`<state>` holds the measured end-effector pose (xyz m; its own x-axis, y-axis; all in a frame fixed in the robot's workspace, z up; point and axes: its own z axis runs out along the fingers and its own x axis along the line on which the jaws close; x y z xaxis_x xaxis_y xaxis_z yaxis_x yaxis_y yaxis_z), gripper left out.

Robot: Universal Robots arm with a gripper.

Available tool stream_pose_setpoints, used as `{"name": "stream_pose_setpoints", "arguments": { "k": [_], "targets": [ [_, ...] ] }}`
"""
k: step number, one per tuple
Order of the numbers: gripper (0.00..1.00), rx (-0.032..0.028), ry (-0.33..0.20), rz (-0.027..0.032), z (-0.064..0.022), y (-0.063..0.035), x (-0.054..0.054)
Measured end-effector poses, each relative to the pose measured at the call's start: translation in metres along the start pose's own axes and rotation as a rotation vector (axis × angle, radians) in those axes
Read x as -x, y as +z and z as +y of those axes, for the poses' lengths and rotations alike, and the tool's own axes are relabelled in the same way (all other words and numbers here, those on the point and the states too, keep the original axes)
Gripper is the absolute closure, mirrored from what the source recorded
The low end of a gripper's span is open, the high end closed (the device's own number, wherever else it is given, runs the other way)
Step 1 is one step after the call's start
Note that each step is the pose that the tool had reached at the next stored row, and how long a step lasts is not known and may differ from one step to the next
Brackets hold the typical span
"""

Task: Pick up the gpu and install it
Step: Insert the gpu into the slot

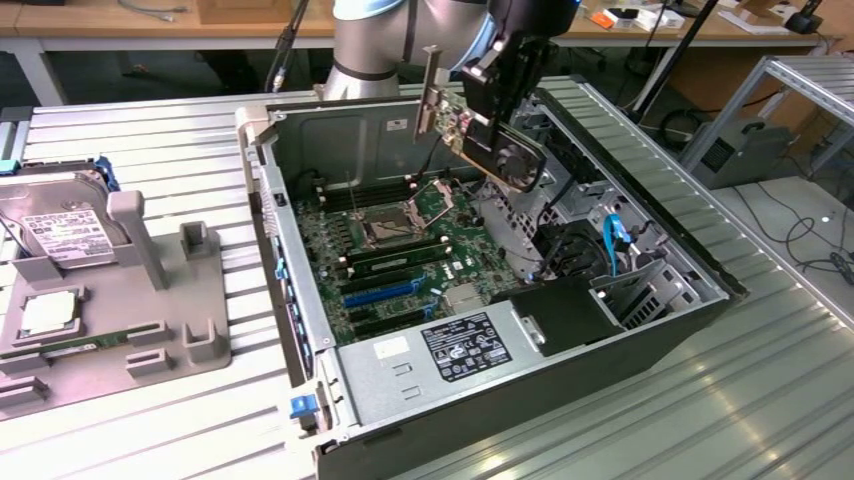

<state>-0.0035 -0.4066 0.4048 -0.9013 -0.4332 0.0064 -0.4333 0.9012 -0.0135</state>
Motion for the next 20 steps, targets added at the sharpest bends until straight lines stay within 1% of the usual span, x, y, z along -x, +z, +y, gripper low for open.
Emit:
{"name": "stream_pose_setpoints", "arguments": {
  "k": [20],
  "targets": [
    [0.73,-0.0005,-0.079,-0.001,0.0,0.0,0.0001]
  ]
}}
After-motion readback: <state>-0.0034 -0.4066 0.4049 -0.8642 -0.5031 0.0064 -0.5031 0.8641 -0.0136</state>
